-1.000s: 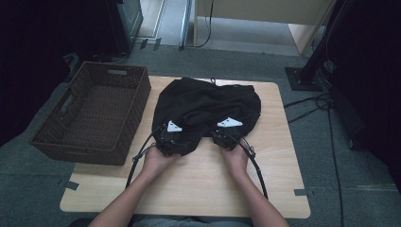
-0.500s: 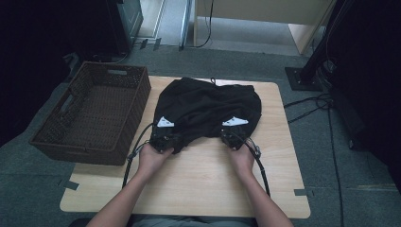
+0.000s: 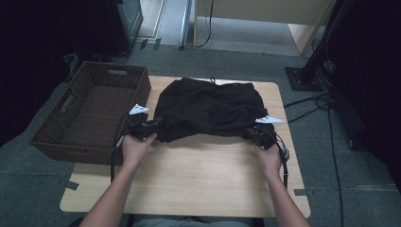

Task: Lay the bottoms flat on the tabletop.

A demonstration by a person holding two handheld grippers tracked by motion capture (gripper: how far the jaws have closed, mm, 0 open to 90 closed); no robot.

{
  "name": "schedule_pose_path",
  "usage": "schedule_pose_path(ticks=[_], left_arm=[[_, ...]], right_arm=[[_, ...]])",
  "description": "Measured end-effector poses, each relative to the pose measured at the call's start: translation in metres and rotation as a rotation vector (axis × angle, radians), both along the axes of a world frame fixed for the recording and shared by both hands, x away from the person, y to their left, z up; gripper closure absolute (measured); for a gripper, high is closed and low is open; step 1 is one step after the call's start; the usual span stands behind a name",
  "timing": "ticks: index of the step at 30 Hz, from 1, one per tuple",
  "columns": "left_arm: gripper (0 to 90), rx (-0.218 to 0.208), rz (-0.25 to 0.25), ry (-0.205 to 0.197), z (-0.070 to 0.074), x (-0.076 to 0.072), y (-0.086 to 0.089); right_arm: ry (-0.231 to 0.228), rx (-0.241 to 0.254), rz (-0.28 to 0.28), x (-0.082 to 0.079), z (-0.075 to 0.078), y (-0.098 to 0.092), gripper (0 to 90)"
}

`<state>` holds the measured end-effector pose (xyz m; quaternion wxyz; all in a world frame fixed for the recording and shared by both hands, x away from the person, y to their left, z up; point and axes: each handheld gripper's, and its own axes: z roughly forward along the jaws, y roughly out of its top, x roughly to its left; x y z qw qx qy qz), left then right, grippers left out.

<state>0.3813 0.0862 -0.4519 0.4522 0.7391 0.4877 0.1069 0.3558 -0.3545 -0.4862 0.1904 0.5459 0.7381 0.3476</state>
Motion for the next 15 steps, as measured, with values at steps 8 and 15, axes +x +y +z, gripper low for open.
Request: schedule_pose_path(ticks=[8,15], left_arm=[[85.4,0.052,0.038,0.034,-0.011,0.006,0.001],[65.7,-0.052,-0.039,0.048,-0.008,0.006,-0.008]], right_arm=[[-0.012,-0.067,-0.19,-0.006,0.001,-0.053,86.9],[-0.021,0.074,-0.147,-0.011,0.0,-0.049,68.9]])
